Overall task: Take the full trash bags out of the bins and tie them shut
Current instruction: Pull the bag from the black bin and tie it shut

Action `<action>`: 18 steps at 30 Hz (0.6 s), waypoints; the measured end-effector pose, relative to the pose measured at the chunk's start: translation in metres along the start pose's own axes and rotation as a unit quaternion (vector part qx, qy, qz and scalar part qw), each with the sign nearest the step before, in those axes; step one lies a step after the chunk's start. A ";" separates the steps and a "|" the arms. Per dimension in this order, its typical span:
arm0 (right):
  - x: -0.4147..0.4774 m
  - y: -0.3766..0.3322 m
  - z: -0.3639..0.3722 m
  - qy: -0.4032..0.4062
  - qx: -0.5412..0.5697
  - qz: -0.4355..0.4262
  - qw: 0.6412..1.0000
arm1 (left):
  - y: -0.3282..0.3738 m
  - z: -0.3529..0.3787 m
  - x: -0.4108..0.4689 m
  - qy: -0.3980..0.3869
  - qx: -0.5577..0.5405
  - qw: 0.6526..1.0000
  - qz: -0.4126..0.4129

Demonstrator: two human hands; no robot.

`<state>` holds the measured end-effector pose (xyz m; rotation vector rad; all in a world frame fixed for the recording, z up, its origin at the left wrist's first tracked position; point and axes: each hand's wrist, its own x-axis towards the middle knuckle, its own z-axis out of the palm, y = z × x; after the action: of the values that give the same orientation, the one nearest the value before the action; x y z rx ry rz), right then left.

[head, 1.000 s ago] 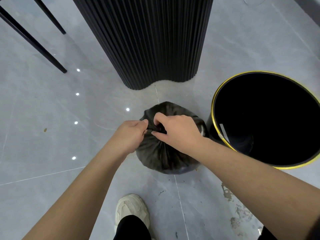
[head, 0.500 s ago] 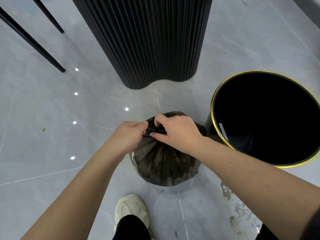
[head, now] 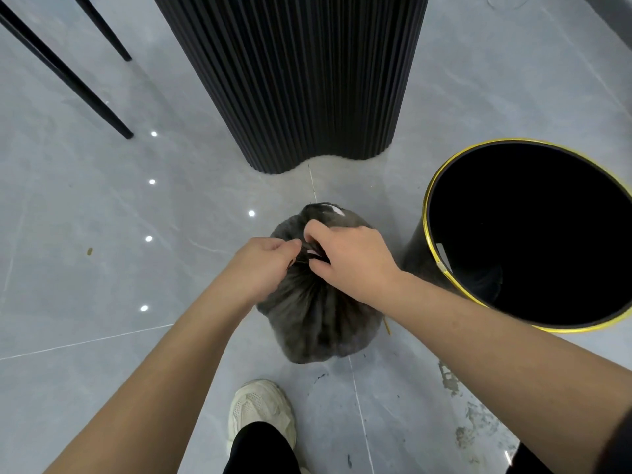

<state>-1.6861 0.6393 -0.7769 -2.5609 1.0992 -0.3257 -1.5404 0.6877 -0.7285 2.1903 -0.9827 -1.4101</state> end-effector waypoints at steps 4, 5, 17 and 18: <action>0.001 -0.001 0.003 0.042 -0.018 -0.011 0.999 | -0.001 -0.003 0.001 0.000 0.003 1.000 0.002; 0.001 0.000 0.005 0.049 -0.009 -0.023 0.998 | -0.001 -0.003 0.001 -0.002 0.009 1.000 0.006; 0.001 0.007 0.014 -0.080 0.052 -0.061 0.994 | -0.015 -0.013 -0.002 -0.180 -0.021 0.983 -0.019; 0.001 0.007 0.014 -0.080 0.064 -0.052 0.993 | -0.015 -0.012 -0.002 -0.179 -0.035 0.983 -0.025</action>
<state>-1.6853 0.6372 -0.7922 -2.4873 0.8620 -0.2056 -1.5248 0.6987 -0.7314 1.9607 -0.9798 -1.8777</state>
